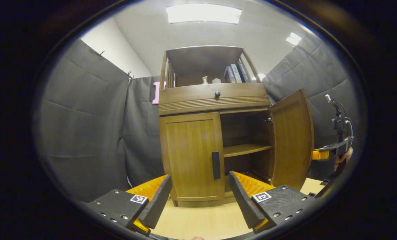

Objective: Open the right door of the double-door shoe cabinet with the right hand, and open the left door with the left hand.

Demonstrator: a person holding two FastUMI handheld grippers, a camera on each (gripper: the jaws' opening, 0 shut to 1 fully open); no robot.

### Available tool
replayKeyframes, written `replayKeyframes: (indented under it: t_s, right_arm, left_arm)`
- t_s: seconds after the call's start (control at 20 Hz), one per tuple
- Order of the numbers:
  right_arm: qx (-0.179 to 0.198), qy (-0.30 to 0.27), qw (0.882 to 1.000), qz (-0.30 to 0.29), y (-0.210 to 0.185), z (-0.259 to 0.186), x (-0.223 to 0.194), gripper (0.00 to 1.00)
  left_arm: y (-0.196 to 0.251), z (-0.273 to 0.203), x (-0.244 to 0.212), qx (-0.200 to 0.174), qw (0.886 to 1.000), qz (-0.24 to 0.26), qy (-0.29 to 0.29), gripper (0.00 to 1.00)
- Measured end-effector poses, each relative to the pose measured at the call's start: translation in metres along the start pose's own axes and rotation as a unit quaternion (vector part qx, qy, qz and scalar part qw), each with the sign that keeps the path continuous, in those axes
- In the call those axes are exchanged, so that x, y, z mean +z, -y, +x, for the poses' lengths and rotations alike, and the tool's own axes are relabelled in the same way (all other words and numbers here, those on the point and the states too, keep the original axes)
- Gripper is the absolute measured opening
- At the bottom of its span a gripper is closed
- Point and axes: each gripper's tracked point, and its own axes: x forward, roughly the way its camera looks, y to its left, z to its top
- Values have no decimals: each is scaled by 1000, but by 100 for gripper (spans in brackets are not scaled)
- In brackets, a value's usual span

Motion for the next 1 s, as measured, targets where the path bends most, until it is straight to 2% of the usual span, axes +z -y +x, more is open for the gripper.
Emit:
replayKeyframes:
  t_s: [0.1, 0.5, 0.75, 0.8, 0.9, 1.0]
  right_arm:
    - [-3, 1, 1000, 0, 7, 0, 1, 14]
    - [-14, 3, 1000, -3, 25, -5, 4, 9]
    - [-35, 19, 999, 4, 44, -23, 11, 7]
    - [-37, 21, 999, 9, 49, -28, 12, 7]
    - [-30, 27, 999, 22, 45, -37, 16, 7]
    - [-47, 32, 998, 10, 52, -47, 17, 7]
  left_arm:
    - [4, 2, -1, -4, 1000, 2, -1, 100]
    - [15, 4, 0, -20, 1000, 10, -2, 98]
    - [18, 7, -3, -31, 999, 12, -3, 98]
    - [19, 8, -4, -35, 999, 11, -3, 100]
    - [26, 13, -4, -45, 999, 9, -1, 100]
    - [36, 22, -6, -56, 998, 9, 4, 100]
